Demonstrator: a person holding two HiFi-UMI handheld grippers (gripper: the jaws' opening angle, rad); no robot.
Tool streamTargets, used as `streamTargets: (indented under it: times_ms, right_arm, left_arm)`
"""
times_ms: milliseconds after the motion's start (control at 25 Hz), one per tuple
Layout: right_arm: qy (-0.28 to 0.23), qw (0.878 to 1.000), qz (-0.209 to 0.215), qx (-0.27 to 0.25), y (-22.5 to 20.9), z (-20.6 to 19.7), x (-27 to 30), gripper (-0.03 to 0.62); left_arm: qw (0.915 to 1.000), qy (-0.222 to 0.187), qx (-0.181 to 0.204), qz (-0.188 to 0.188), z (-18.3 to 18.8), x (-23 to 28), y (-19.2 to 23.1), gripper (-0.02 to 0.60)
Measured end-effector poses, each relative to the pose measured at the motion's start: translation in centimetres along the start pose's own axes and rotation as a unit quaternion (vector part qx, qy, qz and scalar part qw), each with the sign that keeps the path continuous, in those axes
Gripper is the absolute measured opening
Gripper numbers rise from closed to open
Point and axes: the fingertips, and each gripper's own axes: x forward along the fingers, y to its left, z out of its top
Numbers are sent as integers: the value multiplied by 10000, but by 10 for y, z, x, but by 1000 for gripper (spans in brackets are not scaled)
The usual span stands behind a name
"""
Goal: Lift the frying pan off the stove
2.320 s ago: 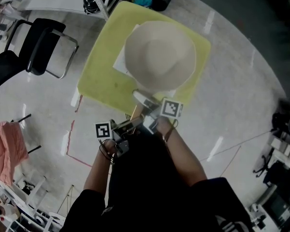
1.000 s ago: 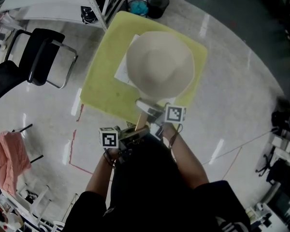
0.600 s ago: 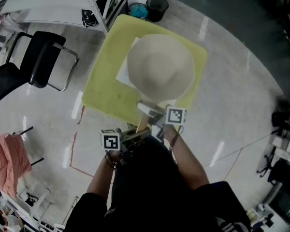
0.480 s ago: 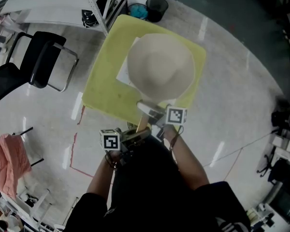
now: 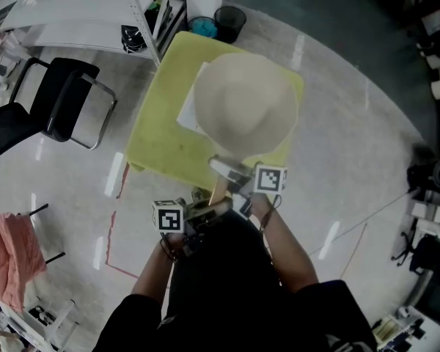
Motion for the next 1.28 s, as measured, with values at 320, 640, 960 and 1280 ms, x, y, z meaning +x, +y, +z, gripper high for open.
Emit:
streamTargets:
  times_ms: [320,640,960,1280]
  right_arm:
    - [-113,9999,-48,34,31,-21,-30,247]
    - [-52,10000,17,-66,52,-28,-61,247]
    - [168,9996,133,-185,66,-48,-118,250]
    - [267,9990,215,-297,78,-65,-146,253]
  left_arm:
    - [9997,130,203,-108,-34,2,-32,124]
    - [9990,154,422,-22,-59,19,-56,126]
    - [9984,-21,557,37,-108,55,-77,126]
    - [9977,-90,671,28,-138,67,-93,129]
